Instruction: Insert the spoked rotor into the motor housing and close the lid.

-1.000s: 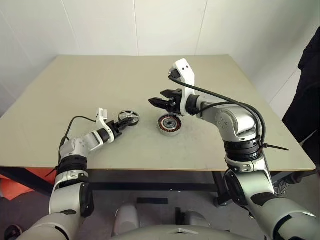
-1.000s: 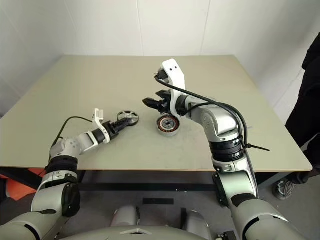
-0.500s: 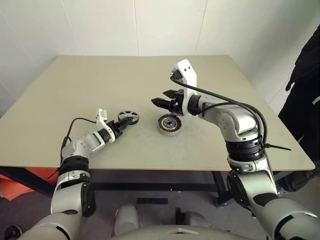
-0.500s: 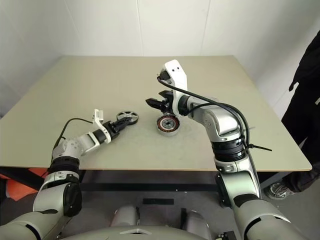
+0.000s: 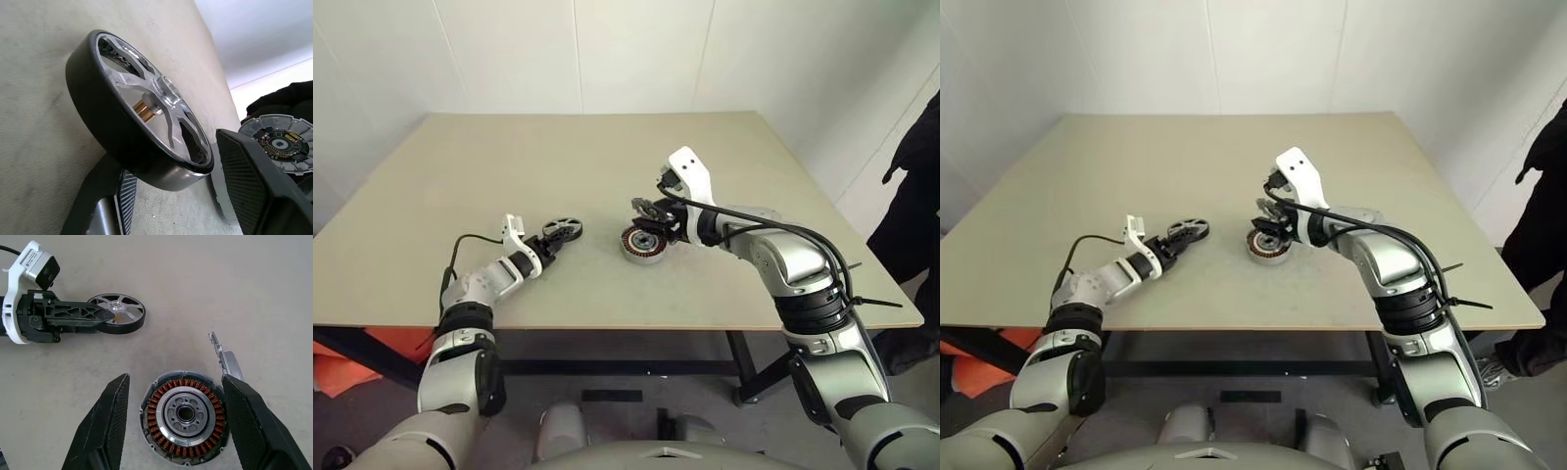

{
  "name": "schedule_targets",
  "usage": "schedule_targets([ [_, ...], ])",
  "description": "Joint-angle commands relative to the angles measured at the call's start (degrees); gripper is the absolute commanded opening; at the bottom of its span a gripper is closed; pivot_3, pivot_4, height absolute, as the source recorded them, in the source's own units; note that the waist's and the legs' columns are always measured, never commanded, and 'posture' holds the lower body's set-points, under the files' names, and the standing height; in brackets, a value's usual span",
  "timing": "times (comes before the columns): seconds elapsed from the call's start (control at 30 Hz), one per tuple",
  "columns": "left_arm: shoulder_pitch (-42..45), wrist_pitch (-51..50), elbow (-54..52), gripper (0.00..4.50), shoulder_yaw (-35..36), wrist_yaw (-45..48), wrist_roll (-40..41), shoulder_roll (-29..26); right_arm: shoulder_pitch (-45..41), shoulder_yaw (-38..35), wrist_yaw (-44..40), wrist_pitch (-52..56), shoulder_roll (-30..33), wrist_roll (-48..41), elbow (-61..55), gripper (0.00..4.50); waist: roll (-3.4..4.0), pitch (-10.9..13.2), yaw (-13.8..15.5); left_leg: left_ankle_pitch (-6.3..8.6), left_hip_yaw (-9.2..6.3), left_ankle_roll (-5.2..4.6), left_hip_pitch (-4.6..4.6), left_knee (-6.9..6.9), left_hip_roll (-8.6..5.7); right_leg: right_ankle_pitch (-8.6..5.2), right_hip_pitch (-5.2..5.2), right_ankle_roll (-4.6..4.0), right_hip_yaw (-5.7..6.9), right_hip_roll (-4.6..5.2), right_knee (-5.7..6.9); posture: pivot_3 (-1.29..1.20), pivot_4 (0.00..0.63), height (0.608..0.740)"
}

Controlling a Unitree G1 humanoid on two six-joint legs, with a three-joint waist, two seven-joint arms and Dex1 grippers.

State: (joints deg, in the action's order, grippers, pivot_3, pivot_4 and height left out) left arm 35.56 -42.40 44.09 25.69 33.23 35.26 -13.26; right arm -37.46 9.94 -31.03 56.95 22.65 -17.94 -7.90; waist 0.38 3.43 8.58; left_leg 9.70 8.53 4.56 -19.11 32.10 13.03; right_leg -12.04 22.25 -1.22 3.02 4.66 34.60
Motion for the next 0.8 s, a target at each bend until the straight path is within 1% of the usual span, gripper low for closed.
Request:
schedule_targets([
  [0.03,0.27,0.58,2.1,1.7,0.55,-1.35,0.04,0.45,-0.16,-1.63,0.49,-0.65,0.84,0.03,-3.51,3.39,-0.01,0.01,-0.02,0.0,-0.02,0.0,-0.01,0.0,0.0,0.01,0.0,0.01,0.0,0.0,-0.04,0.0,0.0,0.74],
  [0.3,-0.01,1.07,2.3,1.7,1.67,-2.5,0.68,0.8,2.05,-5.3,2.47,3.33,3.93,-0.94,-10.49,3.39,0.04,-0.02,0.13,0.0,-0.04,0.0,-0.09,-0.03,-0.17,0.08,-0.01,0.13,-0.03,0.19,0.0,0.0,0.0,0.74],
  [0.5,-0.32,-0.17,1.67,1.7,1.8,-2.01,1.65,0.83,2.7,-10.5,4.23,7.45,8.82,-1.14,-15.83,3.39,0.07,-0.04,0.12,0.0,-0.02,-0.01,-0.09,-0.06,-0.23,0.08,-0.03,0.14,-0.03,0.27,0.0,0.0,0.0,0.74],
  [0.63,-0.2,-0.91,1.81,1.7,1.93,-1.92,2.03,0.82,4.7,-10.62,6.05,6.77,12.37,1.55,-14.86,3.39,0.07,-0.05,0.12,0.0,-0.01,-0.01,-0.08,-0.06,-0.25,0.08,-0.03,0.15,-0.03,0.28,-0.04,0.0,0.0,0.74],
  [0.73,0.29,-1.75,1.87,1.15,1.49,-1.49,1.97,0.85,10.13,-7.35,6.61,2.83,16.18,5.7,-11.09,3.39,0.2,-0.15,0.24,0.0,-0.01,-0.02,-0.08,-0.07,-0.27,0.07,-0.08,0.19,-0.02,0.3,-0.1,0.0,0.0,0.74],
  [0.8,0.79,-2.61,1.66,0.55,0.94,-1.29,2.04,0.9,13.23,-5.57,5.95,0.72,17.52,6.99,-10.0,3.39,0.37,-0.26,0.18,0.02,0.0,-0.06,-0.06,-0.11,-0.32,0.0,-0.18,0.29,0.02,0.38,-0.19,0.0,0.0,0.74],
])
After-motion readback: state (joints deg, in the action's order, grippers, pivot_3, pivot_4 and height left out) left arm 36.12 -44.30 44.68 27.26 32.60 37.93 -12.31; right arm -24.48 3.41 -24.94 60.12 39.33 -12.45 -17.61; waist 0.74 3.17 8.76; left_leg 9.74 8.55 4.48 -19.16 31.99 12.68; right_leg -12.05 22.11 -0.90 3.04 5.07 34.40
